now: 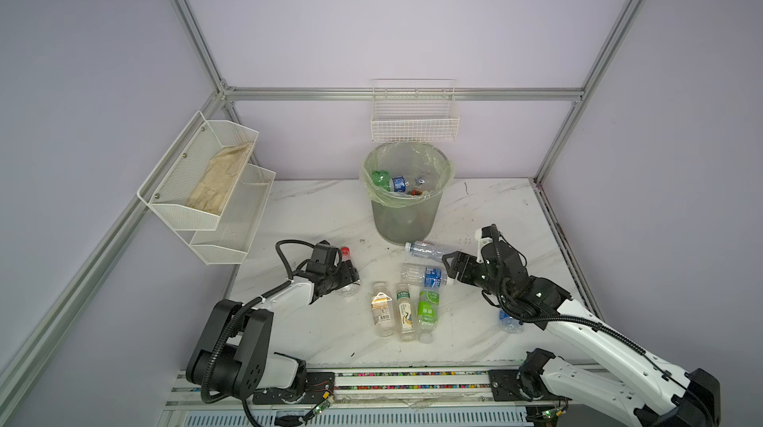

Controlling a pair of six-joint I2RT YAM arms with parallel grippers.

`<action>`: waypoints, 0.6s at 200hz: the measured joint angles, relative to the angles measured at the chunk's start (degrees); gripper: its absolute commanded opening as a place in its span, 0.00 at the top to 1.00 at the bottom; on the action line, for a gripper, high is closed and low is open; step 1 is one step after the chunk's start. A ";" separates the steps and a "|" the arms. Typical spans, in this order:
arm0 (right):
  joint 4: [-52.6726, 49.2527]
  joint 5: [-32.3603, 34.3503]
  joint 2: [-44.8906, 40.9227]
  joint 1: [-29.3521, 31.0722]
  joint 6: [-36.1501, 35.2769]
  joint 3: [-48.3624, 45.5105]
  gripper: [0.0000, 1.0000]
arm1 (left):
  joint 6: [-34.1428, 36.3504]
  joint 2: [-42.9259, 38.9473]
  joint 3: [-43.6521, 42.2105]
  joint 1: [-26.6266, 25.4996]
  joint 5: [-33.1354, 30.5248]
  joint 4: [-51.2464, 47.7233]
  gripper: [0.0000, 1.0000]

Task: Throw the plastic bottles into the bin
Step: 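Close the left gripper on the red-capped bottle's bottom end, then lift the red-capped bottle with the left gripper toward the wastebasket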

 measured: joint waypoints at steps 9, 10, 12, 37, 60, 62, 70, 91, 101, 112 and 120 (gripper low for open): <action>-0.02 0.00 0.00 0.00 -0.02 0.00 0.19 | -0.17 0.17 0.00 0.00 -0.04 0.11 0.41; -0.02 0.00 0.00 0.00 -0.02 0.00 0.19 | -0.24 0.20 0.00 0.00 -0.07 0.11 0.42; -0.02 0.00 0.00 0.00 0.00 0.00 0.19 | -0.24 0.20 0.00 -0.02 -0.11 0.11 0.43; -0.02 0.02 -0.11 0.00 -0.02 -0.04 0.19 | -0.87 0.42 0.00 -0.04 -0.22 0.04 0.50; -0.02 0.04 -0.50 0.00 -0.02 -0.50 0.19 | -1.09 0.22 0.00 -0.26 -0.28 0.04 0.57; -0.02 0.04 -0.50 0.00 0.00 -0.52 0.19 | -1.27 0.13 0.00 -0.28 -0.31 0.04 0.57; -0.02 0.04 -0.50 0.00 -0.02 -0.61 0.19 | -1.33 -0.22 0.00 -0.33 -0.39 -0.11 0.59; -0.02 0.04 -0.52 0.00 0.00 -0.63 0.19 | -1.20 -1.33 0.02 -0.37 -0.81 -1.40 0.63; -0.02 0.04 -0.52 0.00 -0.02 -0.63 0.19 | -1.05 -2.19 0.02 -0.39 -1.14 -2.43 0.65; -0.02 0.04 -0.52 0.00 0.00 -0.63 0.19 | -1.07 -3.63 0.02 -0.39 -1.33 -3.48 0.66; -0.02 0.04 -0.52 0.00 0.00 -0.63 0.19 | -1.07 -4.85 0.04 -0.48 -1.51 -4.13 0.66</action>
